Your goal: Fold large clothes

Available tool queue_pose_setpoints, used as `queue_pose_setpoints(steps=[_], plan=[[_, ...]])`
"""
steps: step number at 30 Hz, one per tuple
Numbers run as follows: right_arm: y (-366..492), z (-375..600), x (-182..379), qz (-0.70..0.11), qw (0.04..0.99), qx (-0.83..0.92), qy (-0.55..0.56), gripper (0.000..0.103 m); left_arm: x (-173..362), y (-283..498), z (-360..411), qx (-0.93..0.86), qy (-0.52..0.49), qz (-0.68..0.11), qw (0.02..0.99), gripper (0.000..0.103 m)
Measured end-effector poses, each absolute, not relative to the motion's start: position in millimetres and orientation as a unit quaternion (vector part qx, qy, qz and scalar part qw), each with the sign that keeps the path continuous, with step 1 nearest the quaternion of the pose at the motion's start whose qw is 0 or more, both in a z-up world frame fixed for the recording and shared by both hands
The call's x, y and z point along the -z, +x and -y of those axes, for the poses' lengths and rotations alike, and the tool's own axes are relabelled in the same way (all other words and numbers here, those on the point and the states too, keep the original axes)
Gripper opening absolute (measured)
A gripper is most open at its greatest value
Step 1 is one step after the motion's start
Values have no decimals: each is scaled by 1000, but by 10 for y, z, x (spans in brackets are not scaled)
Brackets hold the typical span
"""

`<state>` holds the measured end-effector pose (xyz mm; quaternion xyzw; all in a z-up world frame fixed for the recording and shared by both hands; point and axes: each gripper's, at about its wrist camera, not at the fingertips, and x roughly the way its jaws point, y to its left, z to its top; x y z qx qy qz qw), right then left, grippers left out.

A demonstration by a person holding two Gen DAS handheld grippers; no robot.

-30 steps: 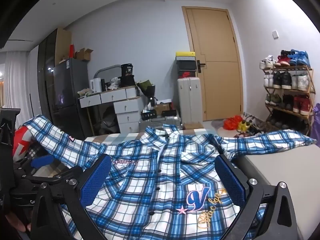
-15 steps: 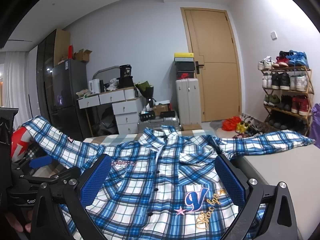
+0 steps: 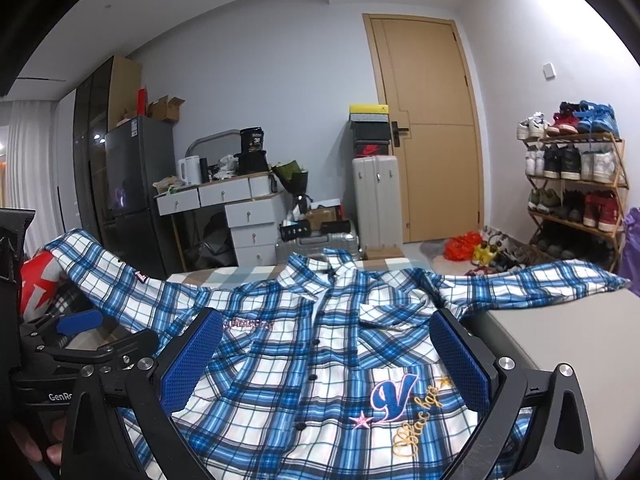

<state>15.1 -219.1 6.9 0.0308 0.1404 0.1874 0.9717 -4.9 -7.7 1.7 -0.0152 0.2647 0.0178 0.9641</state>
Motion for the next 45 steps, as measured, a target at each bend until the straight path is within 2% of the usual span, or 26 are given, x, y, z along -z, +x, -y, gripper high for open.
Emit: queue_pose_setpoints(steps=[45], plan=[[208,2235,-33,-159,972,-167,38,103,15,-70,112,-20,-1,-262,965,102]])
